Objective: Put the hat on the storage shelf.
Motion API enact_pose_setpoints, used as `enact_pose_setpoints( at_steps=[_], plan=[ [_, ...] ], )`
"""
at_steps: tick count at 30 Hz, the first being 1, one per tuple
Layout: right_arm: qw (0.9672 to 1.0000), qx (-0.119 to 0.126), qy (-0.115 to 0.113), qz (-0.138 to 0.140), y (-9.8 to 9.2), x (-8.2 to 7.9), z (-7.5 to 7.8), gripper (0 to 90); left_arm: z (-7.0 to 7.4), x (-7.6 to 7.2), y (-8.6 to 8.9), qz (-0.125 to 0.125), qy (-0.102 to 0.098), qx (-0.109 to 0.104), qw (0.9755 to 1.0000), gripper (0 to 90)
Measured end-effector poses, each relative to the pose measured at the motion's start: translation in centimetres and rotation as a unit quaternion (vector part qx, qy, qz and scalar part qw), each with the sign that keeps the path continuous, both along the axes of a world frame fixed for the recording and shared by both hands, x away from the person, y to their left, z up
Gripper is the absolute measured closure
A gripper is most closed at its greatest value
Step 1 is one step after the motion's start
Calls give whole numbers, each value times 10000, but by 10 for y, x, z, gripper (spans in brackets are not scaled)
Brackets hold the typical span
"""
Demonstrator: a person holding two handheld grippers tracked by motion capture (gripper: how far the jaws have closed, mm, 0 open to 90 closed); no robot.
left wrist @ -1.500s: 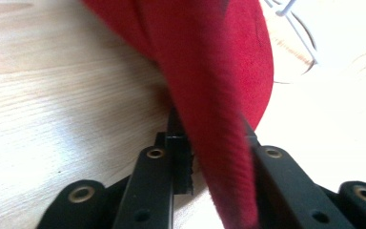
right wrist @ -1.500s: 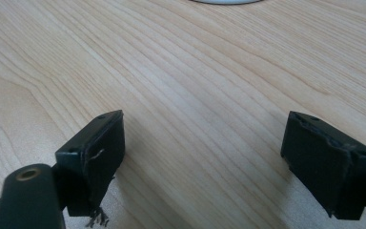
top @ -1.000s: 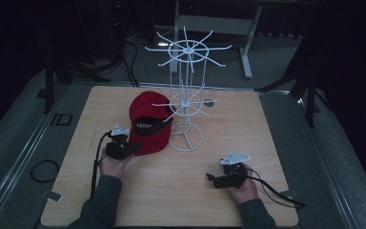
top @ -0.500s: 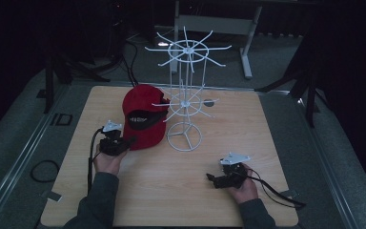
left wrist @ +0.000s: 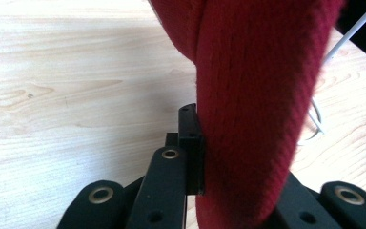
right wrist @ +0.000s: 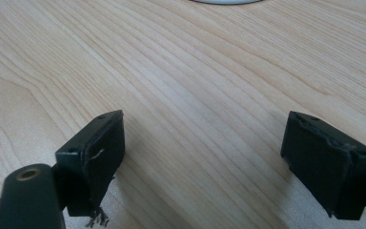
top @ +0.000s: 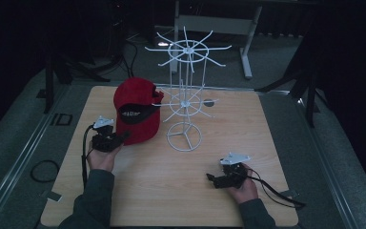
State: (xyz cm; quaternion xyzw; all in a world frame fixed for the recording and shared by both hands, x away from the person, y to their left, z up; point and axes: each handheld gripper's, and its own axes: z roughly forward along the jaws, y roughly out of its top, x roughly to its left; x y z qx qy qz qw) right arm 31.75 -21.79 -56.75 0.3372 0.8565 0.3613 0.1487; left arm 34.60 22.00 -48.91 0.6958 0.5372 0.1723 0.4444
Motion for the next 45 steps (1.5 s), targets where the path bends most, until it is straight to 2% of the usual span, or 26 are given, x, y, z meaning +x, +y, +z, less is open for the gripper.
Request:
enact_pose_setpoints(
  at_steps=[22,31,45],
  plan=[
    [10000,-8,-19,9,0,0,0,147,25,1,9,175,-329,-109,9992,857],
    [10000,-8,-19,9,0,0,0,147,33,0,12,265,-465,-226,9983,856],
    [10000,-5,-5,6,0,0,0,147,46,0,14,286,-608,-295,9973,856]
  ],
)
